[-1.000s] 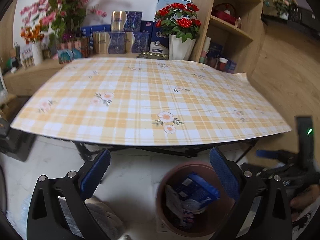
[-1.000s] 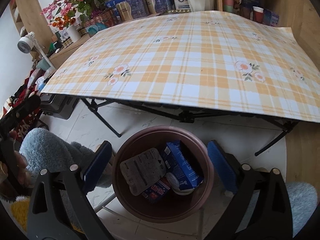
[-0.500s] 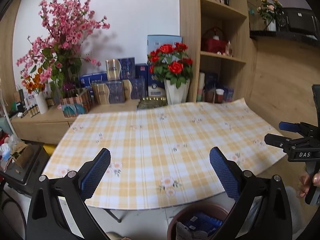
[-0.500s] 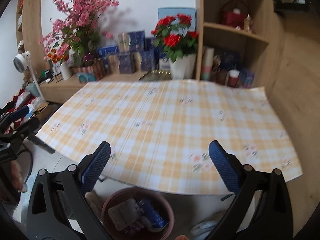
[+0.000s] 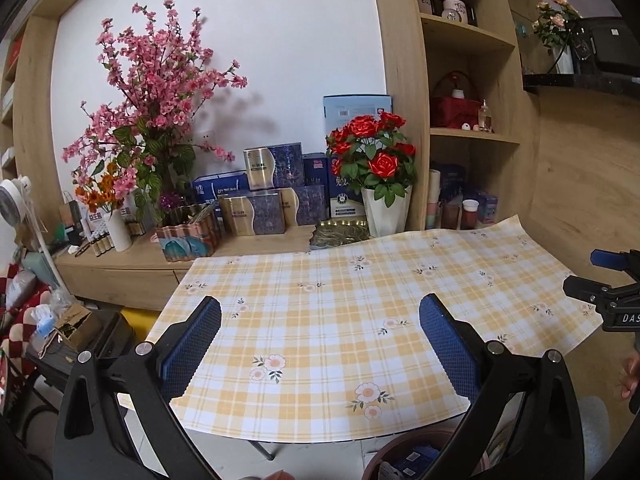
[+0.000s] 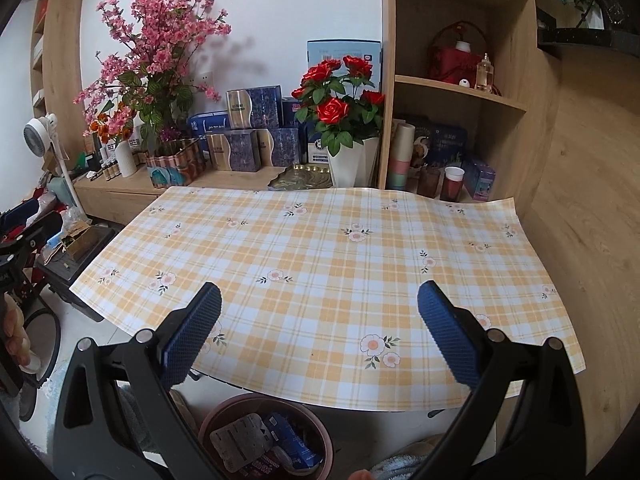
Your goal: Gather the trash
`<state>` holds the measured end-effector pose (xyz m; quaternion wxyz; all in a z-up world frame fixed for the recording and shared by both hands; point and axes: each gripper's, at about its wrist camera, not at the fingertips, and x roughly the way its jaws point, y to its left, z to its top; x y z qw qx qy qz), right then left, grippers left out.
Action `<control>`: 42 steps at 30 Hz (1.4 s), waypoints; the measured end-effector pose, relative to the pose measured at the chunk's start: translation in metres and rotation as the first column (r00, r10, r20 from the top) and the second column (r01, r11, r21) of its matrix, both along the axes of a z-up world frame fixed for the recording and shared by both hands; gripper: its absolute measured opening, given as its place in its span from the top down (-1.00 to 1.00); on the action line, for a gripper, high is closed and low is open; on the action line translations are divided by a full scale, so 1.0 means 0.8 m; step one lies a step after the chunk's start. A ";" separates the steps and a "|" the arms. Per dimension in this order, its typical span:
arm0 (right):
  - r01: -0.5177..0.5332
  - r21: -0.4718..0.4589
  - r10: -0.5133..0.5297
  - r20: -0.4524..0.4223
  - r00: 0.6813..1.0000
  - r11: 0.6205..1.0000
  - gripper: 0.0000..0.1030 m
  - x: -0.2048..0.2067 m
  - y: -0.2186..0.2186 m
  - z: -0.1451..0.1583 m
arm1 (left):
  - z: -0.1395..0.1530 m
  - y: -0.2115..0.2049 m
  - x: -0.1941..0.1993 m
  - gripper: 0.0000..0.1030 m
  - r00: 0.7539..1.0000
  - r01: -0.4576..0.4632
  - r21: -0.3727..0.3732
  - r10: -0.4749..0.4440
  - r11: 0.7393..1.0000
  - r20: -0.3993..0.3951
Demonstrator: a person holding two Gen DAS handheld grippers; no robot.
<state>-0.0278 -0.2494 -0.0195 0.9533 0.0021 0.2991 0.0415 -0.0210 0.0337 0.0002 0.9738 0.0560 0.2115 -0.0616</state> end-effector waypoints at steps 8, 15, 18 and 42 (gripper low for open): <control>-0.015 -0.007 0.015 0.028 0.999 1.000 -0.88 -0.007 0.010 0.010 | -0.009 -0.007 -0.001 -0.88 1.000 0.005 0.020 -0.004 1.000 -0.031; -0.022 -0.010 0.022 0.032 0.999 1.000 -0.88 -0.007 0.014 0.012 | -0.015 -0.009 0.000 -0.88 0.999 -0.019 0.044 0.020 0.999 -0.042; -0.023 -0.010 0.023 0.030 0.999 1.000 -0.88 -0.006 0.016 0.013 | -0.016 -0.009 0.000 -0.88 0.999 -0.014 0.044 0.016 0.999 -0.047; -0.031 -0.006 0.031 0.037 0.999 1.000 -0.88 -0.009 0.019 0.015 | -0.021 -0.004 -0.001 -0.88 0.998 -0.009 0.027 0.010 1.000 -0.061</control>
